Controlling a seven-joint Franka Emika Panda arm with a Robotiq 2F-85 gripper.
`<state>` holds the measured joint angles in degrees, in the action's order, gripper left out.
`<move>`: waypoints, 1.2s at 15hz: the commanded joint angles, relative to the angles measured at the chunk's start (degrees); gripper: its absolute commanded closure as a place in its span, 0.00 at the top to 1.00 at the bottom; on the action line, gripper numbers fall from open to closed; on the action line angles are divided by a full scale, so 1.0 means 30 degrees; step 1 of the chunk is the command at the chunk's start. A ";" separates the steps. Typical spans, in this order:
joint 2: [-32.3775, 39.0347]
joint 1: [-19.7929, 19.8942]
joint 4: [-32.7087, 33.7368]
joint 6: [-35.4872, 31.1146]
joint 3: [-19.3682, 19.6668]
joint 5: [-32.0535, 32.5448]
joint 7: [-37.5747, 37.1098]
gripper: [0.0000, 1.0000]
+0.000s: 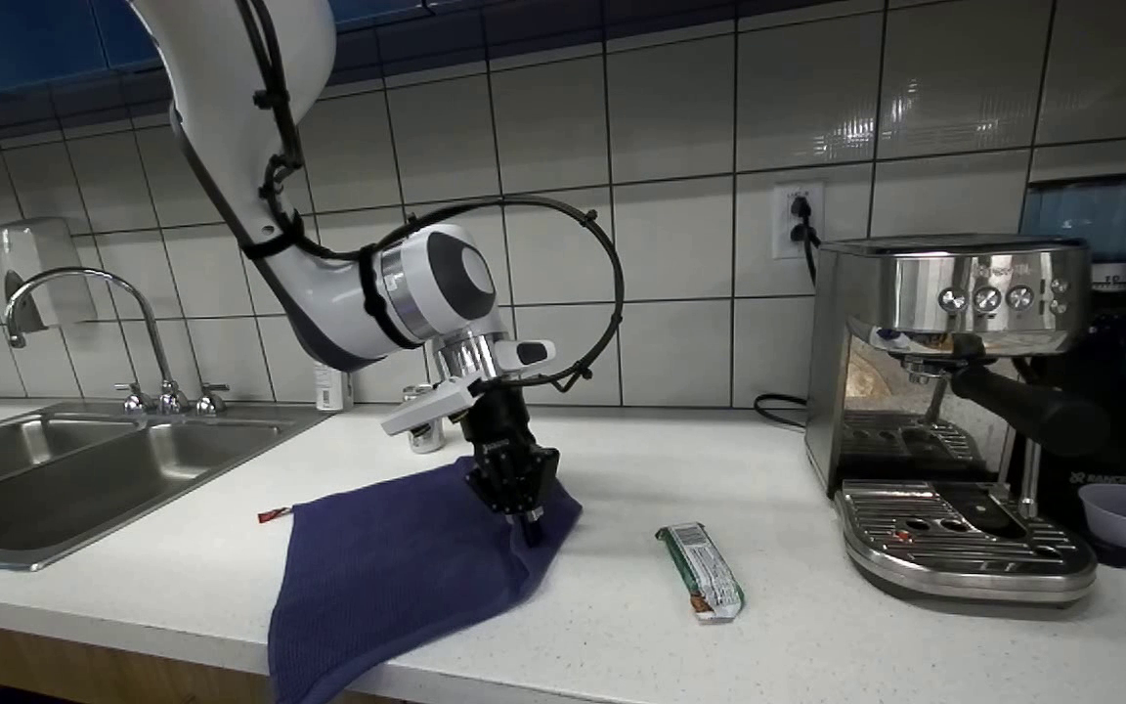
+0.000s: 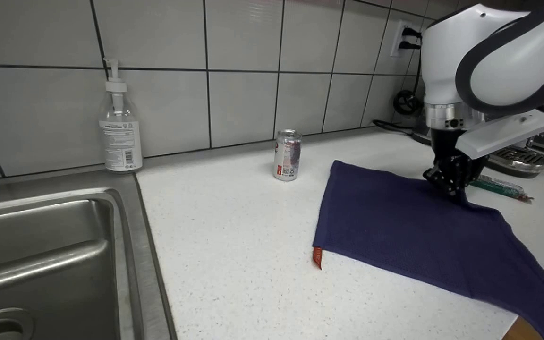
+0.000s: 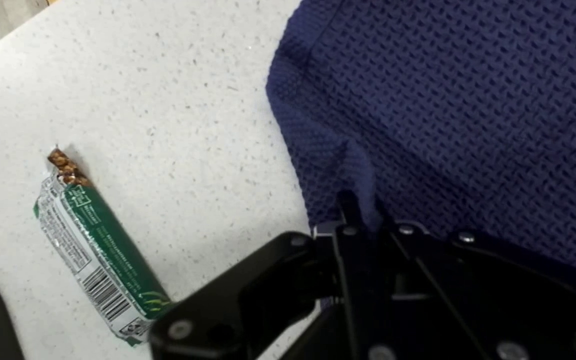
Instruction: Fold the blue towel into a triangle twice.
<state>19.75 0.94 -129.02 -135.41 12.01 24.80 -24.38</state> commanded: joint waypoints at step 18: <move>-0.2749 -0.0570 -0.1270 0.0471 -0.0803 -0.0806 0.0011 0.02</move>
<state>14.82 -0.34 -130.81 -135.29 10.85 23.82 -24.38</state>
